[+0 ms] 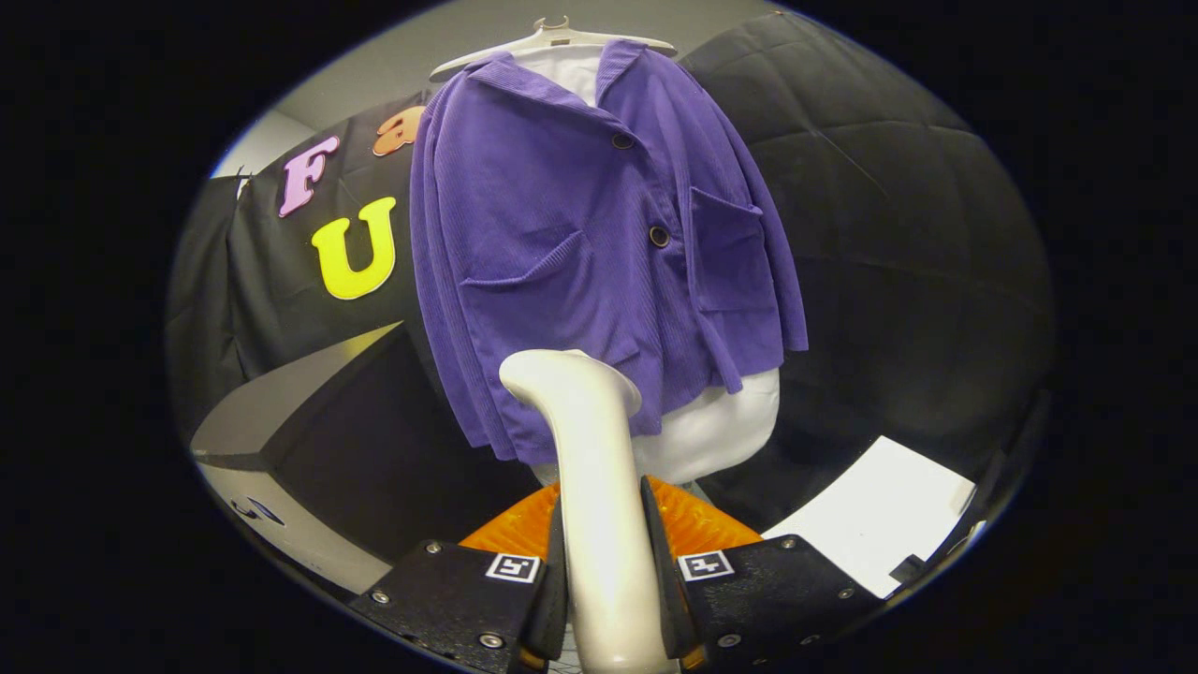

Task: Iron the clothes twice with a garment steamer, once on the left side and once on the right side.

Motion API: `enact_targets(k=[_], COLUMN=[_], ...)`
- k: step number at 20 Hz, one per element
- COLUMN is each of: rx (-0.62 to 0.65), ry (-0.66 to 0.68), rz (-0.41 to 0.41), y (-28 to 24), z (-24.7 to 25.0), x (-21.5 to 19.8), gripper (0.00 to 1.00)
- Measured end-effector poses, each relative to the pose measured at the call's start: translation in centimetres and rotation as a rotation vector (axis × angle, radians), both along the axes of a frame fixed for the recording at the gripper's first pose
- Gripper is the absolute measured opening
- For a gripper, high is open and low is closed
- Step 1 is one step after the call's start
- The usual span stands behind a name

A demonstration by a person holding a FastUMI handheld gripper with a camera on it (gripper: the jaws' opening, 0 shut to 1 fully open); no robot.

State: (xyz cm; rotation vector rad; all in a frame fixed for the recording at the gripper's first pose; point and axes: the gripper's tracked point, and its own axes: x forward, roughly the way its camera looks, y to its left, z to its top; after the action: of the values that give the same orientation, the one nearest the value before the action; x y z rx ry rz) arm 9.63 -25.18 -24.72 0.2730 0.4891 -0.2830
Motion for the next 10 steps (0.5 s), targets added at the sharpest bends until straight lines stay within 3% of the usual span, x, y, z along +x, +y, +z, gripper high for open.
enact_targets(k=[5,10], rx=[0.037,-0.013], ry=[-0.035,-0.073], rz=[-0.033,-0.034], y=[-0.8,-3.1], z=[2.5,8.0], x=[-1.3,-1.5], gripper=[0.39,0.39])
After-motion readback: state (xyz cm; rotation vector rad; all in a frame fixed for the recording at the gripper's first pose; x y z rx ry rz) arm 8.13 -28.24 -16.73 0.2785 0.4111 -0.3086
